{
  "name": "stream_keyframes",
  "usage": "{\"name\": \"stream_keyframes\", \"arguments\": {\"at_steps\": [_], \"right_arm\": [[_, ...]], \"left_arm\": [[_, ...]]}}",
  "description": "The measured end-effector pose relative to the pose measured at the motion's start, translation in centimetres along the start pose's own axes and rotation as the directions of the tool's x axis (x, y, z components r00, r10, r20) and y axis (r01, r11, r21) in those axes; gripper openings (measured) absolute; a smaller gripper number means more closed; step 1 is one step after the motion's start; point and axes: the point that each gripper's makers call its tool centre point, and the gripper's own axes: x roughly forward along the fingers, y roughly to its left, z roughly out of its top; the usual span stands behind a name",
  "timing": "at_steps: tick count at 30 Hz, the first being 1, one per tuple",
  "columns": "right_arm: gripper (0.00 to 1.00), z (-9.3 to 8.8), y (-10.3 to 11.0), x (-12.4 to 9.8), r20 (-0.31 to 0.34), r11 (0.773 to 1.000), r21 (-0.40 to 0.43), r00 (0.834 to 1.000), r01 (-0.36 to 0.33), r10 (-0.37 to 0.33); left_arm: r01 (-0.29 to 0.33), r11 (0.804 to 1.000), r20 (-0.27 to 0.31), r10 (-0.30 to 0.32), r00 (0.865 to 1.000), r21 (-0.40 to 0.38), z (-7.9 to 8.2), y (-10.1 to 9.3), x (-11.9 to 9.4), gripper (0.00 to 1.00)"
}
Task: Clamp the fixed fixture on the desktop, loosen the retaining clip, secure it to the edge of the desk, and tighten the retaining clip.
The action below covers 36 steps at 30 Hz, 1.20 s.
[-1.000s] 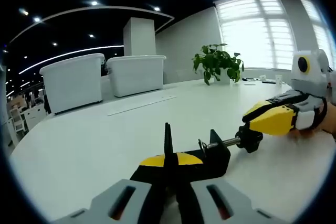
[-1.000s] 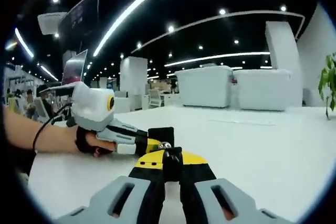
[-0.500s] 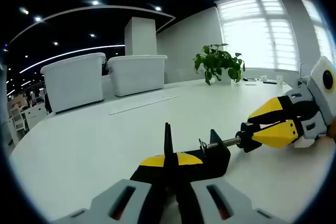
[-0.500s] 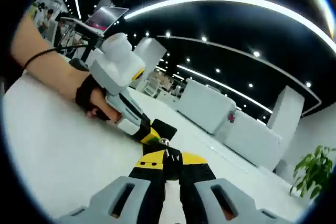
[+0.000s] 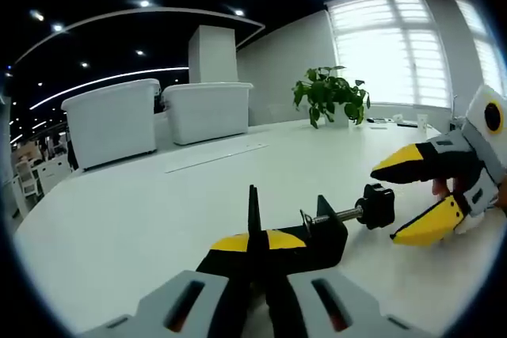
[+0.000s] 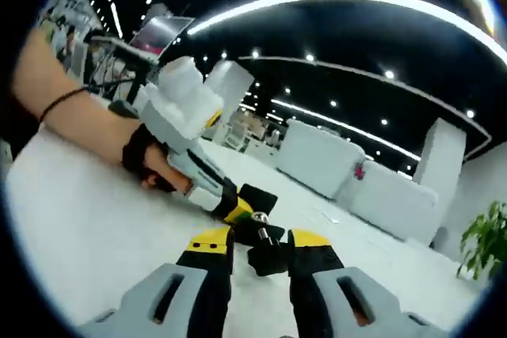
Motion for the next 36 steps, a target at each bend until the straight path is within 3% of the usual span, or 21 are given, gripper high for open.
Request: {"name": "stream_keyframes", "arguments": {"at_steps": [1, 3, 5, 6, 9, 11, 15, 21, 22, 27, 32, 36], "right_arm": [[0.31, -0.1, -0.4, -0.1, -0.006, 0.999, 0.05, 1.0, 0.006, -0.006], [0.3, -0.2, -1.7, 0.1, -0.017, 0.972, 0.234, 1.0, 0.013, -0.009], [0.28, -0.8, -3.1, 0.1, -0.038, 0.936, 0.349, 0.999, 0.046, -0.035], [0.26, -0.7, -3.8, 0.5, -0.048, 0.904, 0.425, 0.998, 0.055, -0.038], [0.25, -1.8, -4.0, 0.9, -0.091, 0.871, 0.49, 0.996, 0.042, 0.003], [0.25, -1.8, -2.1, 0.5, -0.095, 0.859, 0.512, 0.993, -0.011, 0.07], [0.28, -1.4, -0.2, 0.8, -0.074, 0.876, 0.477, 0.99, -0.072, 0.122], [0.2, -2.2, -1.4, 0.9, -0.094, 0.876, 0.482, 0.993, -0.024, 0.078], [0.2, -2.4, -1.2, 0.8, -0.099, 0.866, 0.499, 0.991, -0.026, 0.087], [0.19, -2.4, -0.7, 0.5, -0.068, 0.912, 0.406, 0.994, -0.055, 0.09], [0.18, -2.5, -0.9, 0.6, -0.065, 0.939, 0.338, 0.994, -0.058, 0.085], [0.18, -2.0, -0.5, 0.3, -0.059, 0.978, 0.201, 0.996, -0.053, 0.066]], "left_arm": [[0.0, 1.0, 0.0, 0.0, 1.0, 0.0, 0.0, 0.0, 0.0, 0.06], [0.0, 1.0, 0.0, 0.0, 1.0, 0.0, 0.0, 0.2, 0.1, 0.06], [0.001, 1.0, -0.001, -0.001, 1.0, 0.0, 0.0, 0.3, 0.3, 0.06], [0.0, 1.0, -0.001, 0.0, 1.0, 0.0, 0.0, 0.4, 0.3, 0.06], [0.0, 1.0, 0.0, 0.0, 1.0, 0.0, -0.1, 0.3, 0.3, 0.06], [0.0, 1.0, 0.0, 0.0, 1.0, 0.0, -0.1, 0.3, 0.3, 0.06], [0.001, 1.0, -0.001, -0.001, 1.0, 0.0, -0.1, 0.2, 0.3, 0.06], [0.001, 1.0, -0.001, -0.001, 1.0, -0.002, -0.1, 0.5, 0.5, 0.06], [0.002, 1.0, 0.0, -0.002, 1.0, 0.0, -0.1, 0.5, 0.5, 0.06], [0.0, 1.0, 0.0, 0.0, 1.0, 0.0, -0.1, 0.2, 0.2, 0.06], [0.003, 1.0, 0.0, -0.003, 1.0, 0.0, 0.0, 0.0, 0.2, 0.06], [0.003, 1.0, -0.001, -0.003, 1.0, 0.0, 0.0, -0.1, 0.2, 0.06]]}}
